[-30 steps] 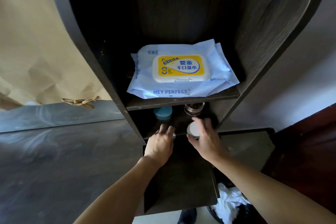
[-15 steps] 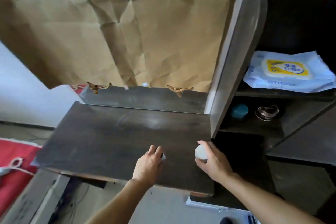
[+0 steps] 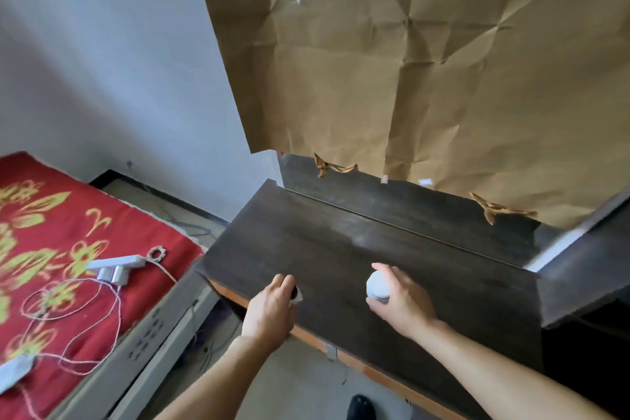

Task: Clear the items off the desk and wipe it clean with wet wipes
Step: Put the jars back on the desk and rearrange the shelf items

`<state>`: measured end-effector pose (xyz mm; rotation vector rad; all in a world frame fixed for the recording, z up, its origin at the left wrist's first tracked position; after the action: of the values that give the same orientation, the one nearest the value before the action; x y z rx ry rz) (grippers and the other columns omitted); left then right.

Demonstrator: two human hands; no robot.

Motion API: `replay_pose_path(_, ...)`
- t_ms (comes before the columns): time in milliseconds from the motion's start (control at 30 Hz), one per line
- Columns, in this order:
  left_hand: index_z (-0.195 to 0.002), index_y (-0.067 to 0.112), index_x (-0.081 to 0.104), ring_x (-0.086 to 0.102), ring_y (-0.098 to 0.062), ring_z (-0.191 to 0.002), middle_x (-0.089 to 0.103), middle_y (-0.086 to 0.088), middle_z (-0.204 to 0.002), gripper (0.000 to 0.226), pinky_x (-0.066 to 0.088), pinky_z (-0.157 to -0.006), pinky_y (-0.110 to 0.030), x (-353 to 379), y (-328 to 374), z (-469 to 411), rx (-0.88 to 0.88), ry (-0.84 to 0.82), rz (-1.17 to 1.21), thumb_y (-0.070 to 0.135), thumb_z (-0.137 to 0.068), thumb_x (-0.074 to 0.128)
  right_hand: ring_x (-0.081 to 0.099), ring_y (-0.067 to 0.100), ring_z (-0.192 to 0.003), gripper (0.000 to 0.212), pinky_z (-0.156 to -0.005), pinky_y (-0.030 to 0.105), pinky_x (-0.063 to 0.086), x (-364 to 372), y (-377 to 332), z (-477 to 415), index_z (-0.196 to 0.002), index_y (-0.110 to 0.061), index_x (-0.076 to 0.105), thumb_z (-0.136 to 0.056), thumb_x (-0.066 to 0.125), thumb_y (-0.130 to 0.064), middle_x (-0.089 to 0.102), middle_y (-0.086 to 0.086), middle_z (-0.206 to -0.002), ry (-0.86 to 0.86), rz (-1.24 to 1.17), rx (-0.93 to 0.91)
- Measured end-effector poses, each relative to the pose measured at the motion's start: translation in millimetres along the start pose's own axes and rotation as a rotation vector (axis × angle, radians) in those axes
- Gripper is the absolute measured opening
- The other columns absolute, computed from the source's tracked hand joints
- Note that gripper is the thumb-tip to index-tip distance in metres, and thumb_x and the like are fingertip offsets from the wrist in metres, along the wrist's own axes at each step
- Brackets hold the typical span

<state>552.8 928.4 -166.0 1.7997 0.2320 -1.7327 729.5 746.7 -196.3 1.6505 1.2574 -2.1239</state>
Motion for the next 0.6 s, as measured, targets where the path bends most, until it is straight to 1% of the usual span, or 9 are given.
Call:
replay_pose_path(167,-0.096,0.019,0.048,0.058,-0.027,-0.082,0.051,0.003,-0.097,0.016,0.047,-0.065,-0.039,-2.9,-48.9,-47.8,-0.056,-0.033,0.009,0.025,-0.083,0.055,0.045,0.014,-0.119,0.067,-0.09,0.029,0.042,27.8,-26.8,-73.8,-0.137,-0.029,0.039,-0.077,0.065,-0.042,0.053,-0.01,-0.125,-0.062,0.002,-0.03)
replay_pose_path(233,-0.095,0.02,0.047,0.058,-0.025,-0.08,0.051,0.004,-0.095,0.015,0.047,-0.064,-0.037,-8.1,-67.4,-69.4,-0.075,-0.042,-0.006,0.025,-0.083,0.055,0.044,0.014,-0.118,0.068,-0.088,0.029,0.043,38.7,-39.3,-102.8,-0.138,-0.03,0.039,-0.077,0.065,-0.042,0.054,-0.011,-0.124,-0.084,-0.009,-0.036)
replay_pose_path(333,-0.093,0.02,0.046,0.057,-0.023,-0.078,0.052,0.005,-0.094,0.014,0.042,-0.061,-0.032,-14.6,-92.2,-104.2,-0.084,-0.041,-0.01,0.025,-0.083,0.055,0.043,0.013,-0.118,0.07,-0.085,0.029,0.043,54.7,-58.1,-140.3,-0.138,-0.029,0.039,-0.075,0.066,-0.042,0.056,-0.013,-0.121,-0.103,-0.019,-0.055)
replay_pose_path(400,-0.092,0.02,0.046,0.057,-0.024,-0.079,0.052,0.004,-0.094,0.014,0.039,-0.06,-0.031,-17.2,-107.0,-125.5,-0.099,-0.033,-0.007,0.025,-0.083,0.056,0.044,0.016,-0.117,0.069,-0.083,0.029,0.043,62.5,-69.6,-162.2,-0.137,-0.028,0.04,-0.075,0.067,-0.04,0.057,-0.012,-0.12,-0.104,-0.017,-0.069)
replay_pose_path(500,-0.092,0.02,0.046,0.056,-0.023,-0.082,0.052,0.005,-0.094,0.014,0.036,-0.061,-0.029,-16.9,-124.8,-150.5,-0.114,-0.059,0.0,0.023,-0.083,0.055,0.046,0.018,-0.113,0.063,-0.083,0.028,0.041,70.2,-85.7,-186.1,-0.132,-0.025,0.042,-0.076,0.069,-0.038,0.053,-0.005,-0.119,-0.132,-0.01,-0.022)
replay_pose_path(600,-0.093,0.019,0.046,0.057,-0.025,-0.083,0.053,0.004,-0.095,0.013,0.039,-0.062,-0.032,-15.4,-141.3,-178.7,-0.105,-0.081,0.014,0.02,-0.083,0.054,0.047,0.019,-0.111,0.058,-0.085,0.026,0.039,79.2,-99.1,-210.7,-0.127,-0.022,0.045,-0.077,0.07,-0.036,0.052,-0.001,-0.117,-0.145,-0.023,-0.006)
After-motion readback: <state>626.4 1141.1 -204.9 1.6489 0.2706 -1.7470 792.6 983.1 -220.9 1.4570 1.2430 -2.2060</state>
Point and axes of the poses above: each hand's wrist, its own z-axis away from the middle knuckle, its own x-axis out of the palm, y = z × x, the point moved 3 cm from there along -z, towards the middle knuckle
